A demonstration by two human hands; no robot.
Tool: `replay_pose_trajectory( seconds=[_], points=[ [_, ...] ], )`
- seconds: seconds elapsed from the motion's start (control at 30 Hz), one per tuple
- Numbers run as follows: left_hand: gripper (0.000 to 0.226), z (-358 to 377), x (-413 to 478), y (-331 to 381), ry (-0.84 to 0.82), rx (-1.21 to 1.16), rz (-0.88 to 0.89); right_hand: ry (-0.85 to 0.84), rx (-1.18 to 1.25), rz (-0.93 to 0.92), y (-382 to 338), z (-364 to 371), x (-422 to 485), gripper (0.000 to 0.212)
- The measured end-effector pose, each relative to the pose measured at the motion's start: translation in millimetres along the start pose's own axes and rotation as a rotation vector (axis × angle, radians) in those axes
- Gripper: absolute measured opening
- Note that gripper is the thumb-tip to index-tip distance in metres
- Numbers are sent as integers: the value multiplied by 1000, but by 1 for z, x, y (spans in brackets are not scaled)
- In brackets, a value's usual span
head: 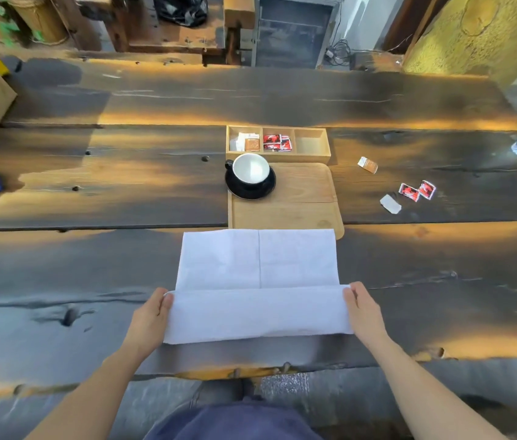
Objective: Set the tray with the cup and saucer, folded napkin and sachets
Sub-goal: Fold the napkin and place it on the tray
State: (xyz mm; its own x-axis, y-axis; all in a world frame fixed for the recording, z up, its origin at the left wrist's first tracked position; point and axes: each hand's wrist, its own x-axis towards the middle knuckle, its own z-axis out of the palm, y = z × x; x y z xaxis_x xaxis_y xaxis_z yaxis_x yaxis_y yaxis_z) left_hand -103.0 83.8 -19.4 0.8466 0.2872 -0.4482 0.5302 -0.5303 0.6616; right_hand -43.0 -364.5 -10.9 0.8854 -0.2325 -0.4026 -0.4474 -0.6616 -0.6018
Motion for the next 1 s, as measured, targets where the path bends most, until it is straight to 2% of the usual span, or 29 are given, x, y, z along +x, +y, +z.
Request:
replay_pose_trajectory(
  seconds=[0.23, 0.47, 1.0],
  points=[
    [37, -2, 18, 10, -23, 19, -35, 7, -52, 9, -12, 7, 17, 26],
    [38, 2, 47, 18, -22, 33, -99, 16, 13, 106, -24, 24, 48, 31],
    [38, 17, 94, 19, -77, 352, -149, 6, -145, 201, -22, 35, 80, 29]
  ],
)
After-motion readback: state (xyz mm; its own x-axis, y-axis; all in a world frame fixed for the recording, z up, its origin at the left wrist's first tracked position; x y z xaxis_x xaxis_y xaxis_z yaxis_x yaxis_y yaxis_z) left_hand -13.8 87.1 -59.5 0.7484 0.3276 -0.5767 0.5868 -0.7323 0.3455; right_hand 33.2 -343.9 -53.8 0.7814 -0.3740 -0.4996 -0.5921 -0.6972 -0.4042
